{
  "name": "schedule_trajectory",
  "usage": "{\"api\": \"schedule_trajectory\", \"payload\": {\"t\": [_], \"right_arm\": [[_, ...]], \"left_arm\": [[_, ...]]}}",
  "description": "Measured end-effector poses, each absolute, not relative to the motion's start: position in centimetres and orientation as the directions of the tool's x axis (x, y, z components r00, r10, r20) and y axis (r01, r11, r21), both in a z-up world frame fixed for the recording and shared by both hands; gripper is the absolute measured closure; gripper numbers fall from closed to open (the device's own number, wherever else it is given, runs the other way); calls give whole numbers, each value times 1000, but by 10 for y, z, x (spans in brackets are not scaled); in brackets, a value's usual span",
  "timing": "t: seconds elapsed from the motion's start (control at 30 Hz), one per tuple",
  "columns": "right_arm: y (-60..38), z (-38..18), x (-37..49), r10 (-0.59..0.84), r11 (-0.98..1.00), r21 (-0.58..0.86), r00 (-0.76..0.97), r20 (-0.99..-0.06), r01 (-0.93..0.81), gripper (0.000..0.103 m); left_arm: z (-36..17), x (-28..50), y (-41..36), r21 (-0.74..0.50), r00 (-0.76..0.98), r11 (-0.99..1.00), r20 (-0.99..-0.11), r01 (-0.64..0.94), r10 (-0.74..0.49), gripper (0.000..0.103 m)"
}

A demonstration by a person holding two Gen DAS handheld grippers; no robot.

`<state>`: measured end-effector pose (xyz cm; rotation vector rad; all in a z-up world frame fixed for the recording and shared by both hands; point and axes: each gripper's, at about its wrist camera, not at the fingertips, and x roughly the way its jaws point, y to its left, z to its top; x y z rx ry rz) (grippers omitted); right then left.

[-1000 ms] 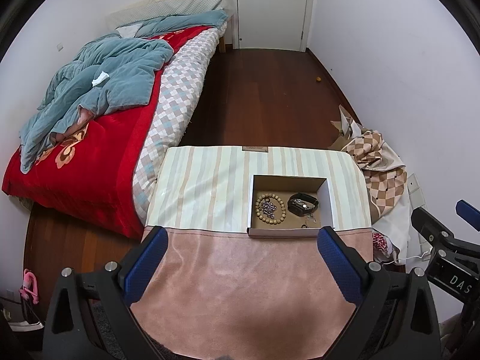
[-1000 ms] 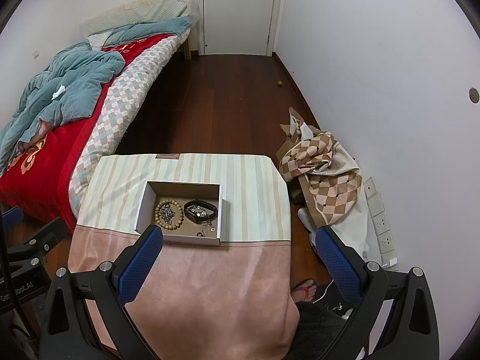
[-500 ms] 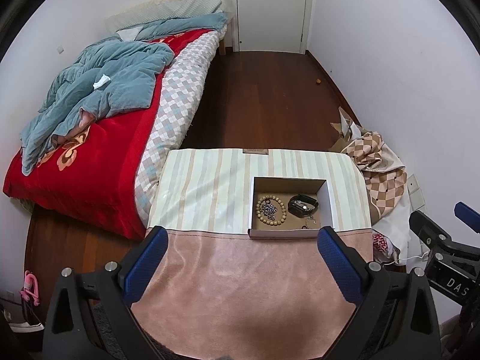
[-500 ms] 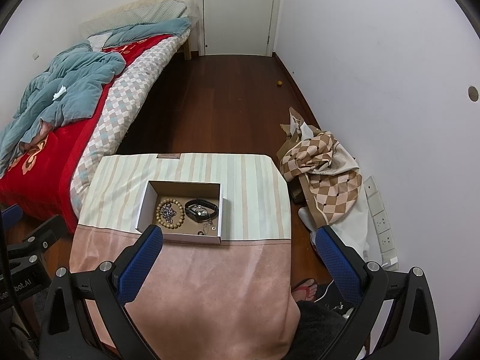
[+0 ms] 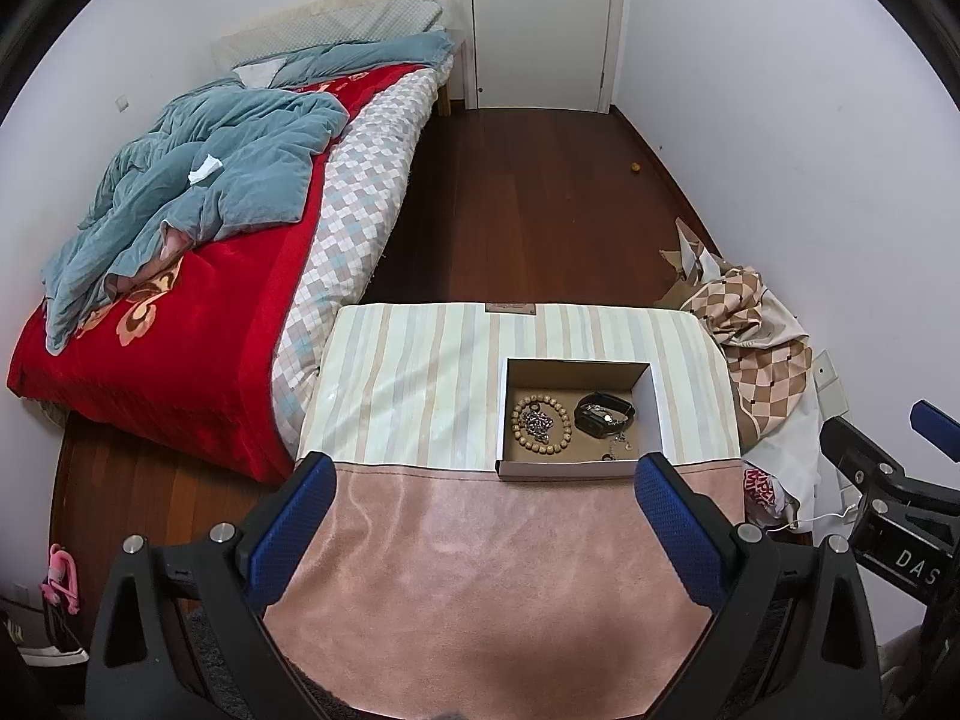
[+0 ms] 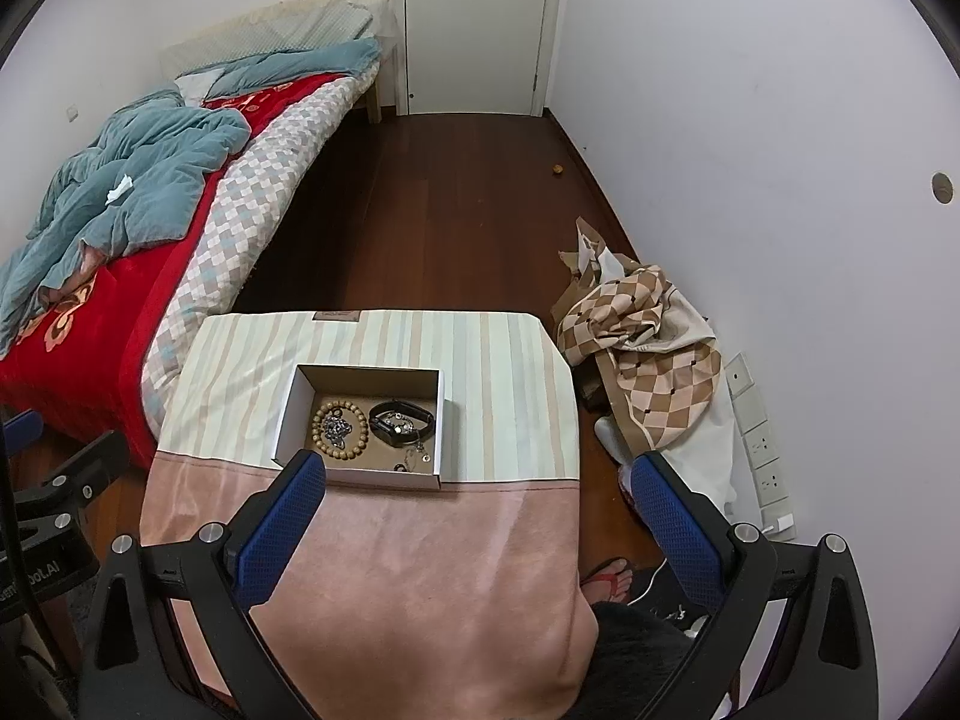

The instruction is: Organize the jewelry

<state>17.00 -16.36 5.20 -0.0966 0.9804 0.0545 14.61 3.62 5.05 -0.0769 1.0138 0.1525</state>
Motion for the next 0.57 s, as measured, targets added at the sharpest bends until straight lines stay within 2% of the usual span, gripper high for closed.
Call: {"api": "schedule_trajectory", "payload": {"t": [0.57], "right_arm": [[-165,56,169,3,995,-55,554,-832,-89,0]], "left_arm": [[54,143,37,8,531,986,-842,-168,97,1]]}}
